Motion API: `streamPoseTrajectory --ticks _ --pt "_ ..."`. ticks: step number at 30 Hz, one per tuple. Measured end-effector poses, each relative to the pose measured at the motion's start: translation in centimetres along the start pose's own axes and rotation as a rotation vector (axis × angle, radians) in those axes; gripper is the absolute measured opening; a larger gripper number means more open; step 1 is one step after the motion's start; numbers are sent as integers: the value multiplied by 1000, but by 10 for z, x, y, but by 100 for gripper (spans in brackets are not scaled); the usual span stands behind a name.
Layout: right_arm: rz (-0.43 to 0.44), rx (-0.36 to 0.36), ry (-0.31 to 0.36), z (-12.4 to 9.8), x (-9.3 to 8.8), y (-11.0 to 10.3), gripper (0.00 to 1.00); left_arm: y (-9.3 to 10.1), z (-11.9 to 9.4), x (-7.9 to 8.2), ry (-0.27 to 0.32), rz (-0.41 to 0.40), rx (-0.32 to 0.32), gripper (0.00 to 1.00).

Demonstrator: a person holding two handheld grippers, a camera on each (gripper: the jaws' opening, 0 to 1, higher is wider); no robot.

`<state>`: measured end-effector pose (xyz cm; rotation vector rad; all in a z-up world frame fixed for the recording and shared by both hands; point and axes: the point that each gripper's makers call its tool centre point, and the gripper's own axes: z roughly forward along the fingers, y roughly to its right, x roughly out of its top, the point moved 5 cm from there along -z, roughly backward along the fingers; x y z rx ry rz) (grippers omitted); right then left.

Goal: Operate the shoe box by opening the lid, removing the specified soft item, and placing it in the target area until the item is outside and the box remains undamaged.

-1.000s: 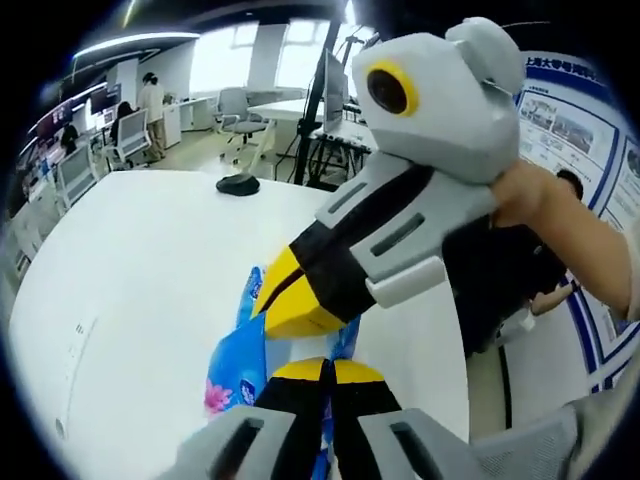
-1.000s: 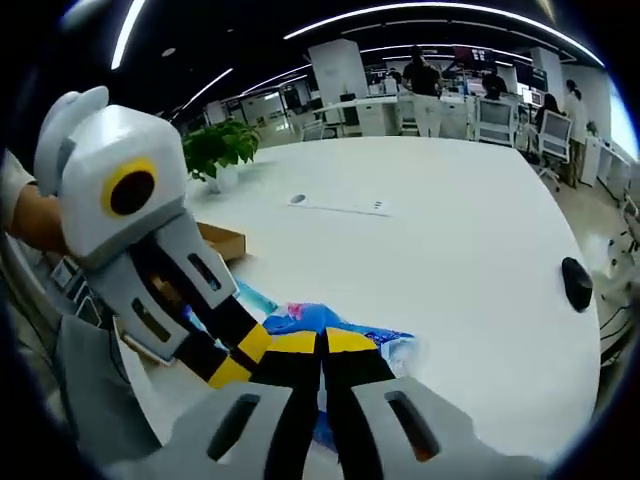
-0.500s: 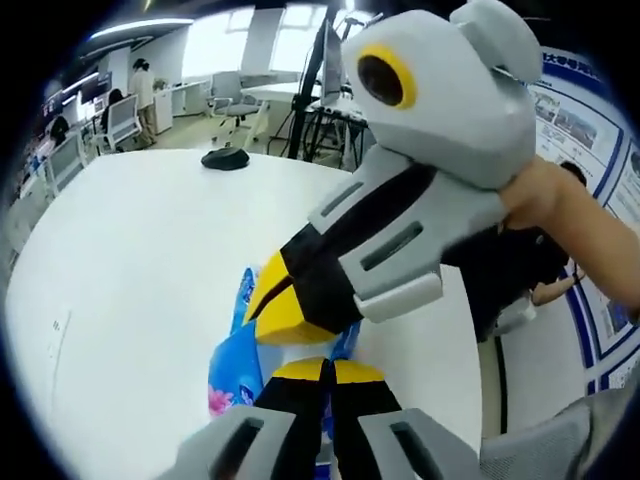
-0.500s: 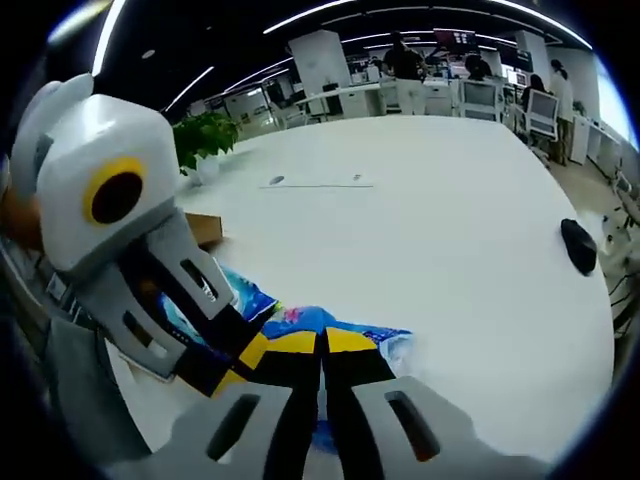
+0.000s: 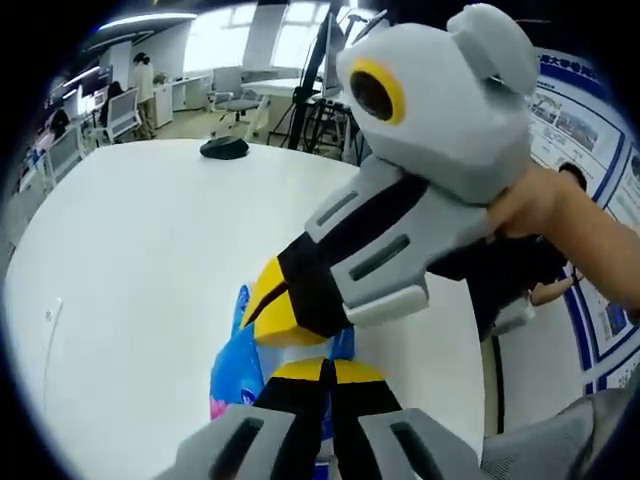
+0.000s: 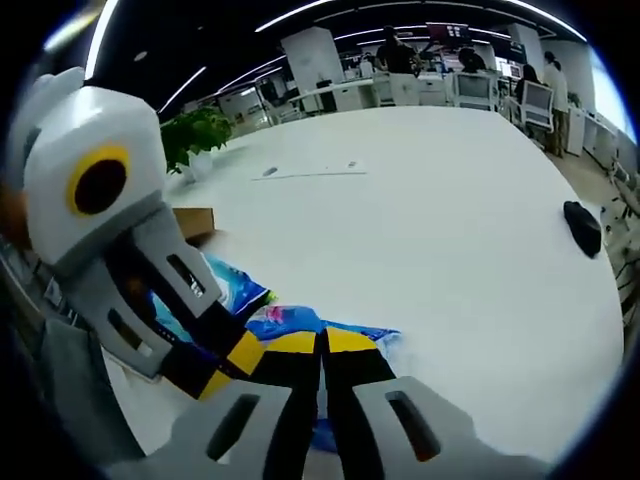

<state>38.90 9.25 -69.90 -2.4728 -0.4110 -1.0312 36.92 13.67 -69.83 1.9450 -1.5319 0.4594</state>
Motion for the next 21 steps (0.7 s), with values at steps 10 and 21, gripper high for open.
streamPoseTrajectory --ticks 10,21 --pt "5 2 -7 1 0 0 0 -1 -3 -2 0 18 6 0" --pt "-42 -21 6 -4 4 -2 4 7 -12 0 -5 94 39 11"
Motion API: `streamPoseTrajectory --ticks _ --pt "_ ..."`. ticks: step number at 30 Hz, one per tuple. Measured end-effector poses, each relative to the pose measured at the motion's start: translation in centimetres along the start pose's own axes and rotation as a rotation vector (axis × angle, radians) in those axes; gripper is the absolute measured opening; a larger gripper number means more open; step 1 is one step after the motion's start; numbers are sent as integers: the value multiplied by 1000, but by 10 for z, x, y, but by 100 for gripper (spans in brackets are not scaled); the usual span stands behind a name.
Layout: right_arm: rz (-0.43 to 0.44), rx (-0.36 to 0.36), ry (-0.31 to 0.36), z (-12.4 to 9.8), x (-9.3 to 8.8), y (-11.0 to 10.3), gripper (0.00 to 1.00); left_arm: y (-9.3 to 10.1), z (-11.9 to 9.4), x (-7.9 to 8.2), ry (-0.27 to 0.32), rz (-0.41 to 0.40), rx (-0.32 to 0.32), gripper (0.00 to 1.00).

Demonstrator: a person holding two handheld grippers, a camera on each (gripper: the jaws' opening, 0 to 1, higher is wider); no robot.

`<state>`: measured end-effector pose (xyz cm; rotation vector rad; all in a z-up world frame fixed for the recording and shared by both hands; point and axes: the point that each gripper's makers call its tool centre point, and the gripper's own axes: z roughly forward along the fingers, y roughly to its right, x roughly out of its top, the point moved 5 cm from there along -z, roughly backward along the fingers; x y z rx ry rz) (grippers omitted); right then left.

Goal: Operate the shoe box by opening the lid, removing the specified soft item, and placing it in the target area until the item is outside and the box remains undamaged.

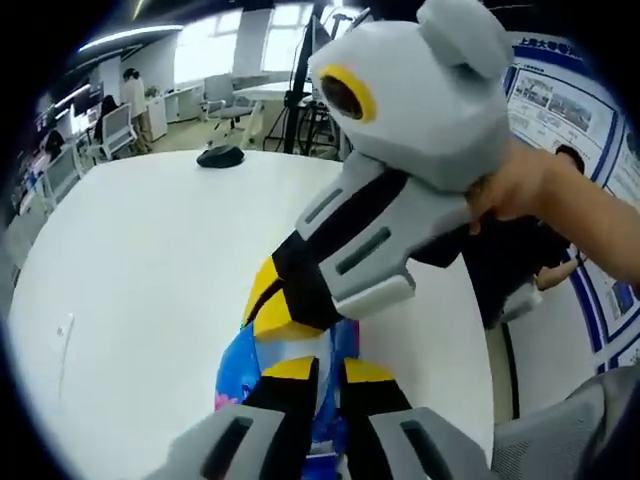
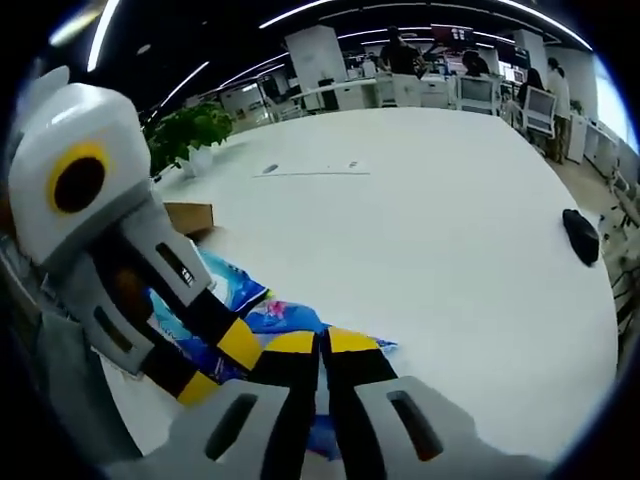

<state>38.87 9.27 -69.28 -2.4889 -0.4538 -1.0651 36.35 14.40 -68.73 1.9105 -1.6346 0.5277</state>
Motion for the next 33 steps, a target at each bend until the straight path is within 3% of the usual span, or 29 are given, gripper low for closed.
streamPoseTrajectory --ticks 14,23,33 --pt "-68 -43 6 -24 12 -13 15 8 -36 2 43 15 53 19" --pt "-138 -47 -50 -41 12 -30 23 15 -68 -17 55 -12 90 25" --pt "-205 -47 -96 -55 11 -50 32 15 -112 -40 107 -88 151 30"
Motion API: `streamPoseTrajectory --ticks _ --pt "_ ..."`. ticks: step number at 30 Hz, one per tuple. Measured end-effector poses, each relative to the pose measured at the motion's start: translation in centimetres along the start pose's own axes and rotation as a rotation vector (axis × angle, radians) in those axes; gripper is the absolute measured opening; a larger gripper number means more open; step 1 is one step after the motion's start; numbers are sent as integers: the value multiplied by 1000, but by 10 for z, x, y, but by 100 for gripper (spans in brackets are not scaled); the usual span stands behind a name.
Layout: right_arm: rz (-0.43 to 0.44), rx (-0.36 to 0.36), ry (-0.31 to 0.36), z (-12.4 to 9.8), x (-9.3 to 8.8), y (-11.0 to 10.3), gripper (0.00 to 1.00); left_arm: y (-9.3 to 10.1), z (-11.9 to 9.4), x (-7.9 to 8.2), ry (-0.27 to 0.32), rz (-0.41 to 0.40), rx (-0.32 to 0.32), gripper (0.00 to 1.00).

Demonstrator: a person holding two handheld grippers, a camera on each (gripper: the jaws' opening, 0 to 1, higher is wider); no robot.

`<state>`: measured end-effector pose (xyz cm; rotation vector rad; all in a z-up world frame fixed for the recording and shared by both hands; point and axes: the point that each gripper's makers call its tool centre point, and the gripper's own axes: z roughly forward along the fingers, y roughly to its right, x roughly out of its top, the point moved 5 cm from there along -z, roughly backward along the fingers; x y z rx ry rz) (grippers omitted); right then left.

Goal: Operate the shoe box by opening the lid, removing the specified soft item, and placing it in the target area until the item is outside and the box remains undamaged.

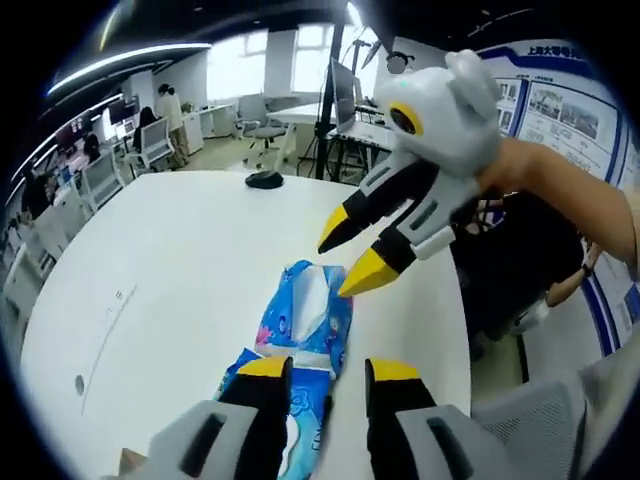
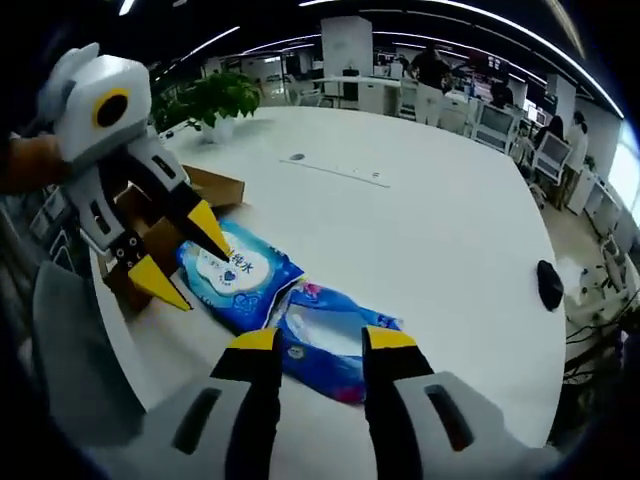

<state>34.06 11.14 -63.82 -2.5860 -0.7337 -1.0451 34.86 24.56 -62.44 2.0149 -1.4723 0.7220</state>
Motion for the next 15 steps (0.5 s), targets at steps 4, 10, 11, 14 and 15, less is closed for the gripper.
streamPoseTrajectory --ticks 4,10,11,14,15 --pt "-17 4 -4 -4 2 -11 34 -3 -20 -12 12 -32 29 34" --pt "-48 22 -15 -8 2 -28 39 -1 -50 -33 27 -55 66 38" --pt "-50 24 -16 -8 2 -30 40 -1 -54 -37 30 -61 70 39" --pt "-62 35 -21 -10 5 -42 42 0 -69 -47 46 -89 96 41" --pt "-66 37 -24 -11 6 -45 43 1 -75 -51 56 -96 103 42"
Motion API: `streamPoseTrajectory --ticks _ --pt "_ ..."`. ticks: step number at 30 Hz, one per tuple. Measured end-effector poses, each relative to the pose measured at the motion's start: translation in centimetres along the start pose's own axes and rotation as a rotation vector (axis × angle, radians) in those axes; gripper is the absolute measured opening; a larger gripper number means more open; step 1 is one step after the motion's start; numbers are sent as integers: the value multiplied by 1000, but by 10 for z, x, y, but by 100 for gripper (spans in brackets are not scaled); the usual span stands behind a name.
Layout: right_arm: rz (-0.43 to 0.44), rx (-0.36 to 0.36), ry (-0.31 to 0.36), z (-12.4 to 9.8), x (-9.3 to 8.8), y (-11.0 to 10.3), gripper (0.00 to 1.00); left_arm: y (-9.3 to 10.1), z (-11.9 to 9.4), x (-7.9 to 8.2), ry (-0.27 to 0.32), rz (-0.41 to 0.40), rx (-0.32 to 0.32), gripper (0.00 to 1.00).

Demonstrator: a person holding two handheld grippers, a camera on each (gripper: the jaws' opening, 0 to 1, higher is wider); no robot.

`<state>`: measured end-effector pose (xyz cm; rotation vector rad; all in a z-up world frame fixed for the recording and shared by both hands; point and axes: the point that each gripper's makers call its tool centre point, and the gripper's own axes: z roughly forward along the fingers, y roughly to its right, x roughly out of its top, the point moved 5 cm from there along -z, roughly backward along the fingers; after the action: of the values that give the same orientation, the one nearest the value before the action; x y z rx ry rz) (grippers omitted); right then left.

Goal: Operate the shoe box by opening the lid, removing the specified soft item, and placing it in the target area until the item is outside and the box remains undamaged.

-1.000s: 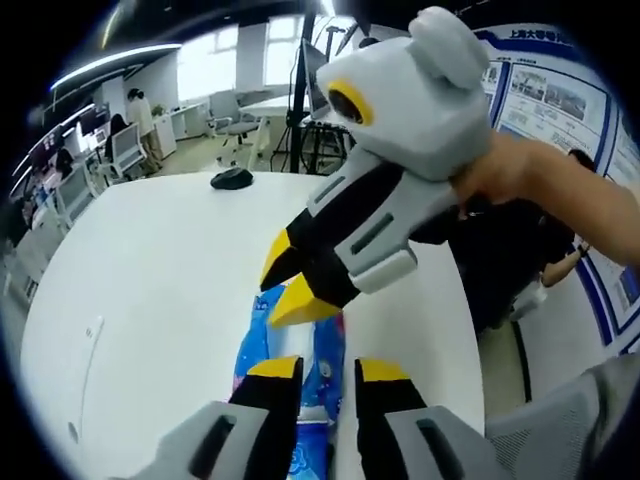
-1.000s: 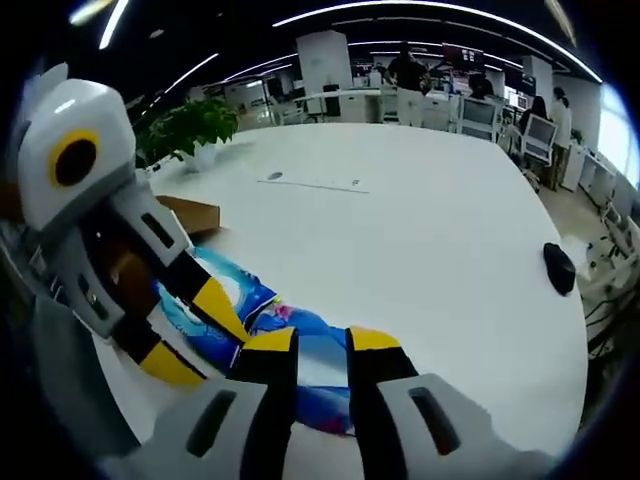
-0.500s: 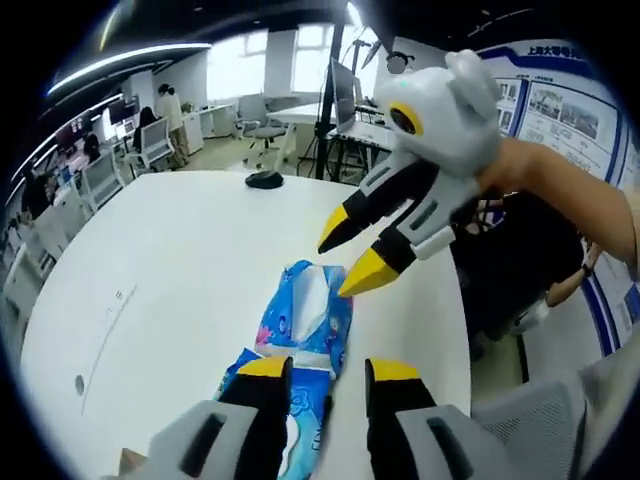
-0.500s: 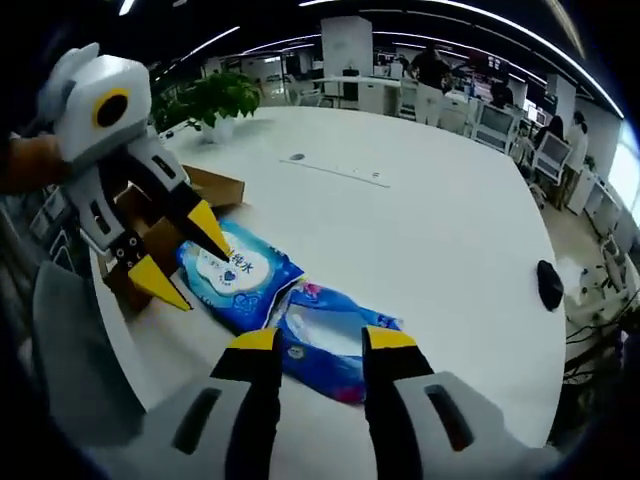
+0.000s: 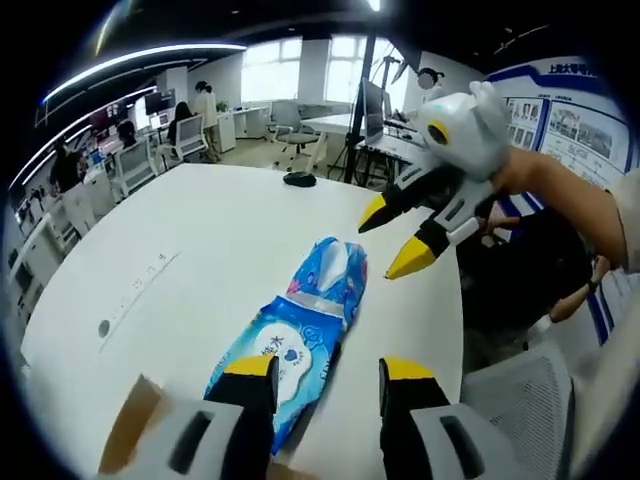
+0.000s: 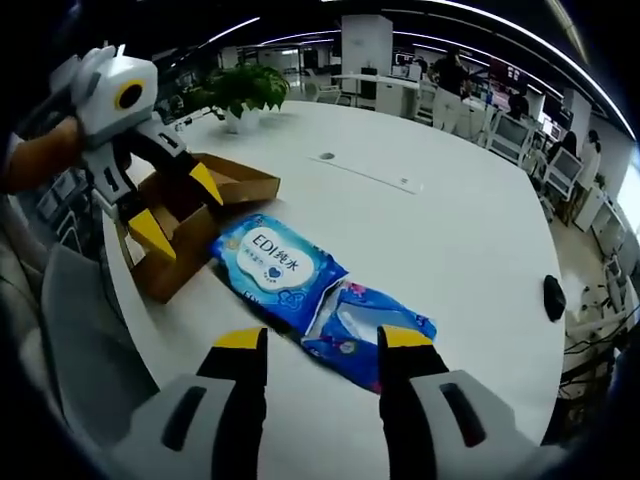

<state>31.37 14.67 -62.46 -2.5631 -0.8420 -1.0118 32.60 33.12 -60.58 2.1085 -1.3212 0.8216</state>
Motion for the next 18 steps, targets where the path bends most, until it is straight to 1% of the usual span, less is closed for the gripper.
streamPoseTrajectory --ticks 3,8,12,14,18 --pt "-11 7 0 0 4 -8 45 -1 -15 -8 21 -19 21 44" --pt "-46 35 -6 1 12 -28 49 -7 -42 -23 53 -54 73 48" --pt "-68 57 -16 3 17 -40 53 -7 -58 -32 68 -71 90 52" --pt "-72 72 -31 3 19 -46 54 -8 -69 -38 72 -83 104 54" --pt "-104 91 -38 4 24 -57 56 -9 -94 -50 102 -105 130 58"
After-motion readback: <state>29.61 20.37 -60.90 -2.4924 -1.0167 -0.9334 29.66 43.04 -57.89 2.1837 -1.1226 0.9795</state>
